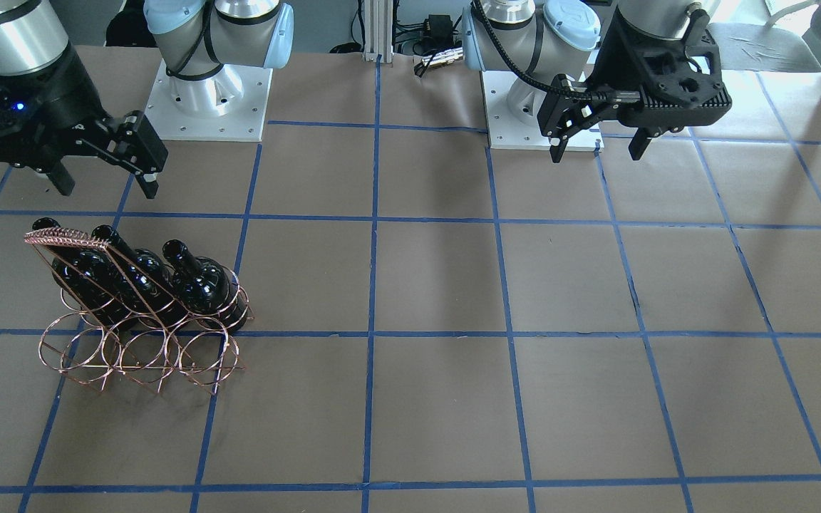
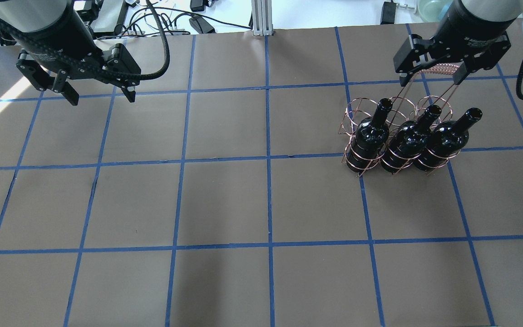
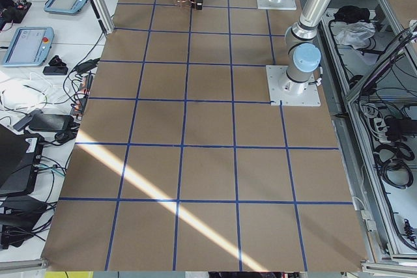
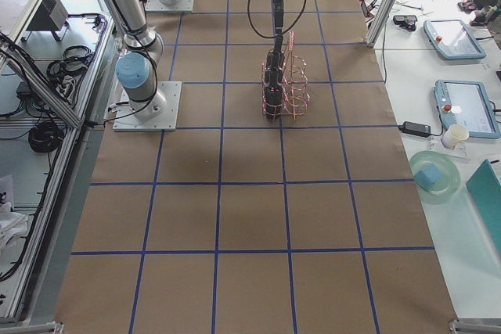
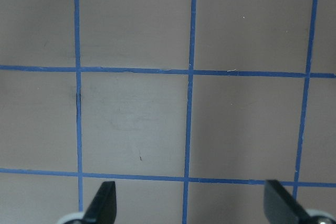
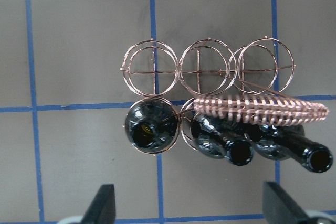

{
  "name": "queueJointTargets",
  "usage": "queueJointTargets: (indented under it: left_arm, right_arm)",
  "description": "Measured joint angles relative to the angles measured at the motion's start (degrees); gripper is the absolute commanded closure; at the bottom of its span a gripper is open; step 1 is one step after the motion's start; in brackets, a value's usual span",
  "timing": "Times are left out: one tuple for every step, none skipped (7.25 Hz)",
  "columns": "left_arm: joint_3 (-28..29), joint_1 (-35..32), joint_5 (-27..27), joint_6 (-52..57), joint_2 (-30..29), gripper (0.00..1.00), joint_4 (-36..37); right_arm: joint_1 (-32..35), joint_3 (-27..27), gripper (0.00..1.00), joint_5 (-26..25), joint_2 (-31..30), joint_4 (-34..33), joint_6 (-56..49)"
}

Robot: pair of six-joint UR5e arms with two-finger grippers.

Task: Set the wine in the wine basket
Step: 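Open the right gripper and raise it away from the rack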

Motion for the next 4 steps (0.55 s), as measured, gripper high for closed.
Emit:
queueJointTargets:
  left_arm:
    - [0.0,0.0,0.0,0.0,0.1,0.00,0.0]
    - [0.0,0.0,0.0,0.0,0.1,0.00,0.0]
    - [0.0,0.0,0.0,0.0,0.1,0.00,0.0]
    - [0.0,0.0,0.0,0.0,0.1,0.00,-0.1]
  right_arm:
    - [3.0,-0.9,0.01,-0.1,-0.4,0.6,3.1]
    - [5.0,-1.8,0.01,-0.1,-0.5,1.4,5.0]
    - [6.1,-2.2,0.01,-0.2,-0.4,2.5,6.2]
    - [6.6,-2.3,0.01,-0.7,-0.4,3.4,6.6]
